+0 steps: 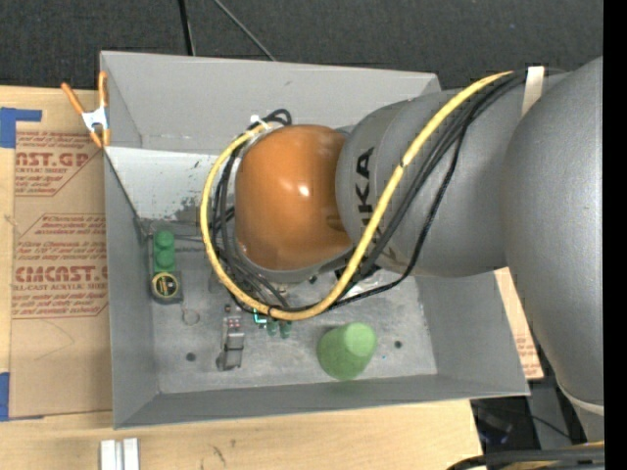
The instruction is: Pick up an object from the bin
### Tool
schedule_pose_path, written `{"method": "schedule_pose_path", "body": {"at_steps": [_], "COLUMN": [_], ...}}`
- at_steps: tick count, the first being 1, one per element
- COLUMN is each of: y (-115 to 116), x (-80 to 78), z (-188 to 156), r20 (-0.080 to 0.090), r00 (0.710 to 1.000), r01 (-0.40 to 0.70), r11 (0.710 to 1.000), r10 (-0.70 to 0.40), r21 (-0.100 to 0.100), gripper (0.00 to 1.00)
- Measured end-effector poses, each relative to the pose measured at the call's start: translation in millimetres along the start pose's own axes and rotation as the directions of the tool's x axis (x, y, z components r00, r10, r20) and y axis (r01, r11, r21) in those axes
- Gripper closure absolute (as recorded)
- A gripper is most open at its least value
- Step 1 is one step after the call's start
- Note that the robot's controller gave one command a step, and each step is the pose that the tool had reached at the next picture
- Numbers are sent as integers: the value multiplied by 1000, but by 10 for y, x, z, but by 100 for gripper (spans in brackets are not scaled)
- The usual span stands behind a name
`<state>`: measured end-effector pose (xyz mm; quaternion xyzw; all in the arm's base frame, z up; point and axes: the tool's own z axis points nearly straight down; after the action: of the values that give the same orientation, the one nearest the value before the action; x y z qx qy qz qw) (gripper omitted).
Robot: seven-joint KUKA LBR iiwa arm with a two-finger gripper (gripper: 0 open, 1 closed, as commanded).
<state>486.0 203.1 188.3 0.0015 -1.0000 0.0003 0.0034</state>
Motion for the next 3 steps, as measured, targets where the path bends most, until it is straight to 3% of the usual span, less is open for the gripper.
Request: {"method": "schedule_pose_path", "body": {"at_steps": [1,2,3], "y": [373,374,420], "x": [-949,-857,-961], "z": [1212,870,723], "r20": [9,11,11], "r00": [985,1000,891], "r01": [-173,21,454], "r11": [985,1000,891], "r10": [173,-21,-454], "r21": [-2,-2,3], "gripper": [0,0,0]}}
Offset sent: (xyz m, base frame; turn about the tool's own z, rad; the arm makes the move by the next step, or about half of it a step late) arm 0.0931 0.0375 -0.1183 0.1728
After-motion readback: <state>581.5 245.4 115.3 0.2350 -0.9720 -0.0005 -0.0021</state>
